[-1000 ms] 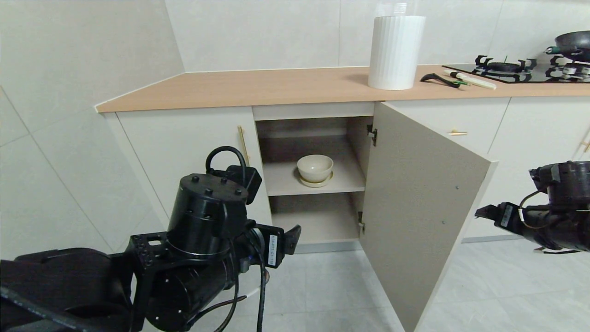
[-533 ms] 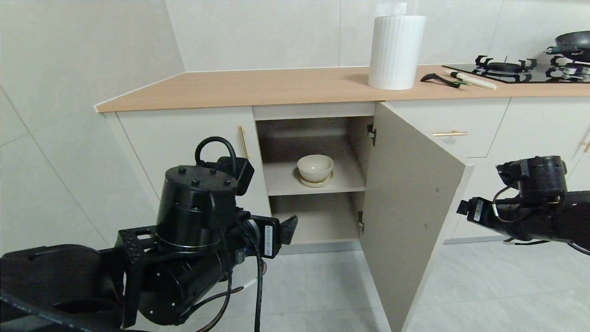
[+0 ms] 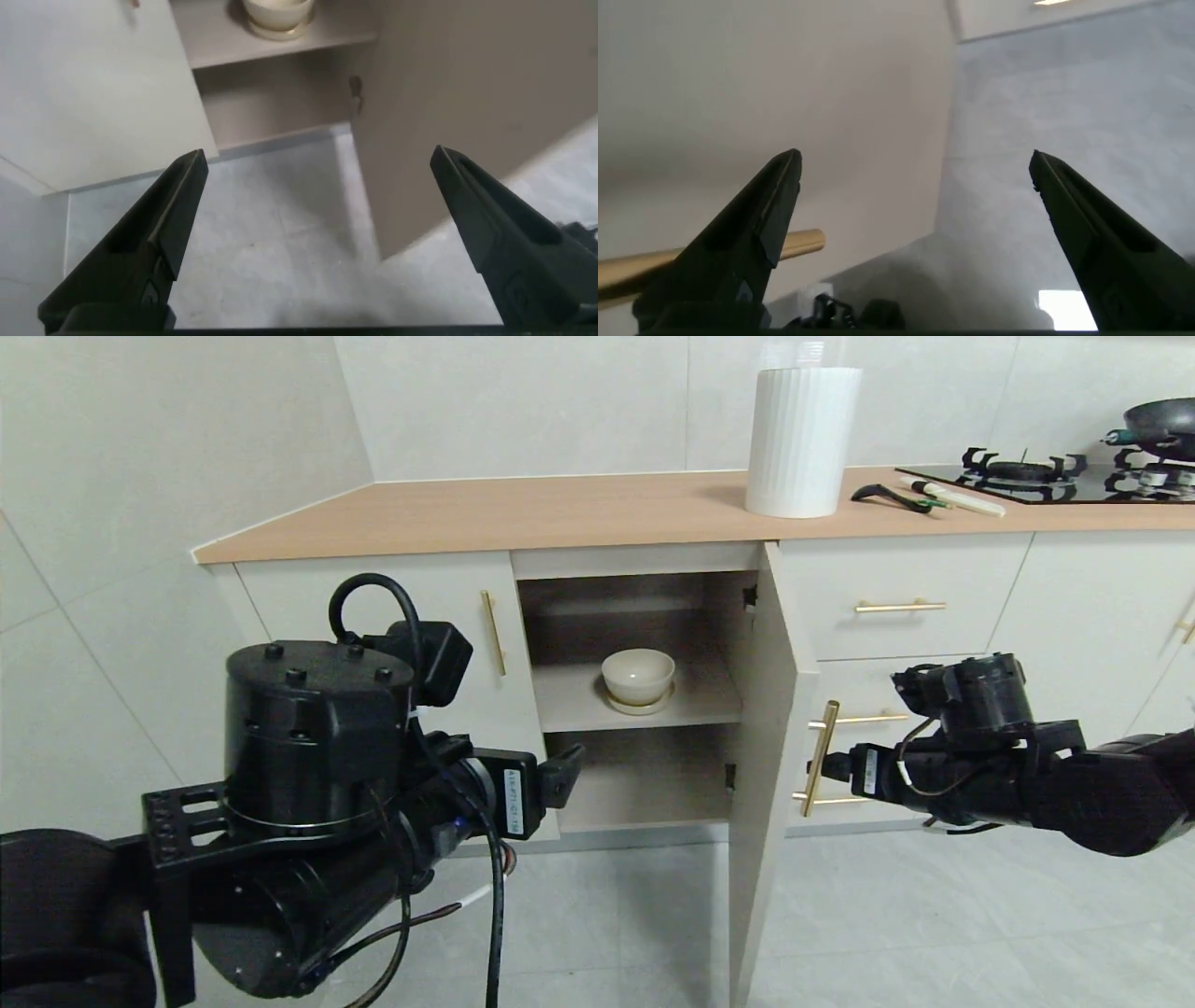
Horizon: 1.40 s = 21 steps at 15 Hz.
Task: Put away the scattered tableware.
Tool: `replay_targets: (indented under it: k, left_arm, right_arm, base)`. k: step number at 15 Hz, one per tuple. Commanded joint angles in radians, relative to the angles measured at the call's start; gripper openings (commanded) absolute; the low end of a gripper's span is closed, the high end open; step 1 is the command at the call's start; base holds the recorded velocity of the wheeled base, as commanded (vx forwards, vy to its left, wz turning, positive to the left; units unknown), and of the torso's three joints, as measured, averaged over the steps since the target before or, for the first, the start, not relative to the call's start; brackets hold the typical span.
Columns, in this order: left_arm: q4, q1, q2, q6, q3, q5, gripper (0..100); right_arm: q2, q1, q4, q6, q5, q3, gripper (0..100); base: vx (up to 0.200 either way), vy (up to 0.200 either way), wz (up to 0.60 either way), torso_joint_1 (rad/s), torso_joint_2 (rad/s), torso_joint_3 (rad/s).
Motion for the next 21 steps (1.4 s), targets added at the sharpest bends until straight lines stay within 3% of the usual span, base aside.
replay_targets:
  k: [1,7,9,17,21]
  left_arm:
    - [-0.004,0.01,-0.016,-0.002,-0.003,0.0,100]
    - [-0.006,0.027,-0.007,0.003,-0.004,0.002,100]
    - [-0.006,0.032,0.001,0.024,-0.003,0.008,100]
    - [0.0,0.047,0.006,0.055,-0.003,0.022,100]
    - [0.0,0.064,-0.022,0.073,-0.006,0.041,100]
  right_arm:
    - [0.057,0.071,0.0,0.0,0.0,-0.054,100]
    - [0.188,0.126,-0.003,0.011,0.001,-0.195,100]
    - [0.235,0.132,-0.008,0.023,0.012,-0.25,100]
    - [0.301,0.132,-0.016,0.065,0.015,-0.3,100]
    - [0.321,0.132,-0.059,0.108,0.015,-0.312,100]
  base:
    - [0.0,0.0,0.0,0.0,0.0,0.0]
    - [0.0,0.0,0.0,0.0,0.0,0.0]
    - [0.0,0.0,0.0,0.0,0.0,0.0]
    - [0.0,0.0,0.0,0.0,0.0,0.0]
    - [0.2,0.0,0.0,-0.002,0.0,0.005]
